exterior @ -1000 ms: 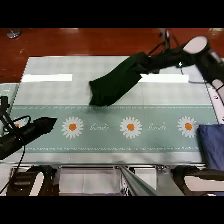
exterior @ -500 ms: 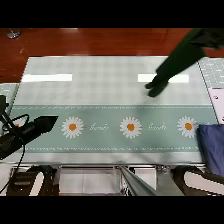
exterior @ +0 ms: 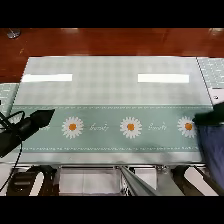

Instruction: Fold the shirts.

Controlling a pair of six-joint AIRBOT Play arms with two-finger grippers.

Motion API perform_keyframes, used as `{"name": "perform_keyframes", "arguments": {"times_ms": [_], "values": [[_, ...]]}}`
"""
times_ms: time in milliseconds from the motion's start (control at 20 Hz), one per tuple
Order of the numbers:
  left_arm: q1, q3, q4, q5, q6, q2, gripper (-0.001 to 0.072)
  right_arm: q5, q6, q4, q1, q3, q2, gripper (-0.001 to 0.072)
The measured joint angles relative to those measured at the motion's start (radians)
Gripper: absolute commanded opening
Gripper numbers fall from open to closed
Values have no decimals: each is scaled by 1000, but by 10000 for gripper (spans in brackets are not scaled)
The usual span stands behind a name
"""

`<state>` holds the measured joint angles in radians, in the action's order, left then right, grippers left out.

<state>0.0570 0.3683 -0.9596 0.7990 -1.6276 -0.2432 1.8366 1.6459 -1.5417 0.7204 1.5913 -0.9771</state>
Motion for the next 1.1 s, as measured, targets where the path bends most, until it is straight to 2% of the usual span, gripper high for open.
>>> {"name": "perform_keyframes", "arguments": {"times_ms": [100,150,200,250,300,450,500,650,700,750,900,1000,1100], "values": [[0,0,1,-42,0,0,27,8,0,-70,94,-151,110,24],[0,0,1,-64,0,0,27,11,0,-100,135,-233,168,48],[0,0,1,-83,0,0,27,13,3,-134,167,-313,222,265],[0,0,1,-100,0,0,27,14,15,-175,189,-382,267,556],[0,0,1,-109,0,-2,27,13,31,-219,206,-441,301,634],[0,16,3,-146,1,-35,27,-23,50,-236,232,-481,277,627],[0,40,3,-169,1,-65,27,-29,50,-208,236,-456,243,591],[-2,208,10,-190,58,-222,27,-81,73,18,226,-318,112,206],[-2,305,24,-175,100,-299,27,-118,77,138,201,-274,70,22],[-3,407,36,-141,138,-375,27,-181,79,278,158,-230,27,23],[-19,800,75,23,235,-647,26,-417,-10,607,-77,-136,-67,23],[-56,1019,56,159,261,-799,25,-574,-60,628,-290,-103,-112,23],[-121,1123,-39,242,246,-896,27,-638,-64,463,-492,-89,-172,23]]}}
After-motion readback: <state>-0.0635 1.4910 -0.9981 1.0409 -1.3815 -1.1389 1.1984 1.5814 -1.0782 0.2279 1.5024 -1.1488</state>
